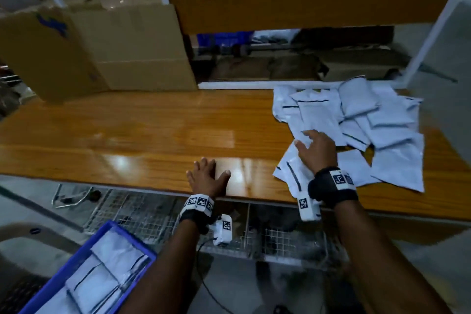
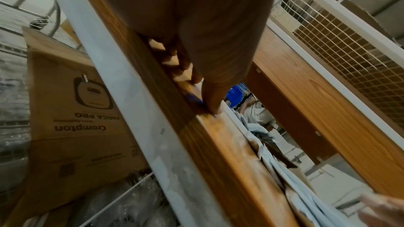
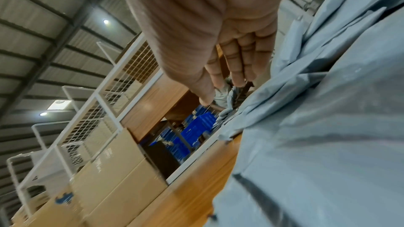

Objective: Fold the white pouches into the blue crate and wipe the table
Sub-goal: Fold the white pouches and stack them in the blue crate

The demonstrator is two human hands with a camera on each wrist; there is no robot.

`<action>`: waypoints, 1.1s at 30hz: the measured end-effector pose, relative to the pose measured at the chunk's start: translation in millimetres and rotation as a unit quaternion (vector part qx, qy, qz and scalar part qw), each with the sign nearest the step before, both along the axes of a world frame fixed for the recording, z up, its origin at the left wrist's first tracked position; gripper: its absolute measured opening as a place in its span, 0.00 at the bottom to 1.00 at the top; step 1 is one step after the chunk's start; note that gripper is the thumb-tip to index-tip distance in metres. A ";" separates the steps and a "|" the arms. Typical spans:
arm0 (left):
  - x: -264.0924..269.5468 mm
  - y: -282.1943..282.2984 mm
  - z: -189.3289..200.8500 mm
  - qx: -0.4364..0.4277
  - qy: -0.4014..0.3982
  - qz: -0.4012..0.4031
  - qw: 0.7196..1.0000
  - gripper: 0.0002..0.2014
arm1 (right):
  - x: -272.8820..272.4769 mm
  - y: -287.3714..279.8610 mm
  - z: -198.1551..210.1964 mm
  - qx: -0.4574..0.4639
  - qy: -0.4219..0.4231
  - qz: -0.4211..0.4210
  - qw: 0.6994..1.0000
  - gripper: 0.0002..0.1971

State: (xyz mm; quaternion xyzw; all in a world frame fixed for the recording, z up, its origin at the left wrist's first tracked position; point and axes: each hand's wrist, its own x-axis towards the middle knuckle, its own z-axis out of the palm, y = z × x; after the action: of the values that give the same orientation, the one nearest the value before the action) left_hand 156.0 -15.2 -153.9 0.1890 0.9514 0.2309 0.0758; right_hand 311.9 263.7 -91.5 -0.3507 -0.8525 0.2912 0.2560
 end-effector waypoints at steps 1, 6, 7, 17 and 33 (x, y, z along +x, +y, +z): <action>-1.9 -1.8 -1.1 0.004 -0.004 -0.003 1.000 0.35 | -2.2 11.8 0.7 -0.004 -0.008 -0.015 1.000 0.24; -6.8 -11.9 -2.8 0.048 -0.035 -0.008 0.998 0.34 | -18.0 43.9 9.6 -0.009 -0.153 -0.054 0.987 0.40; -5.2 -13.9 -2.8 0.059 -0.033 -0.006 0.998 0.34 | -21.5 44.8 10.7 -0.008 -0.183 -0.055 0.981 0.40; 2.0 -17.2 2.8 0.087 -0.042 0.009 0.995 0.26 | -30.1 -19.4 30.4 0.076 -0.180 0.013 0.981 0.10; 0.2 -19.5 23.5 0.114 0.004 0.063 0.991 0.30 | -64.6 -143.9 -22.9 0.107 -0.322 0.283 0.897 0.26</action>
State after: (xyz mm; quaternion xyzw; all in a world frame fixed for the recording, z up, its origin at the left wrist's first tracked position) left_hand 156.2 -34.8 -130.4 0.1373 0.9291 0.3417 0.0351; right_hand 247.3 119.8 -114.4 -0.1402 -0.9775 0.1298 -0.0892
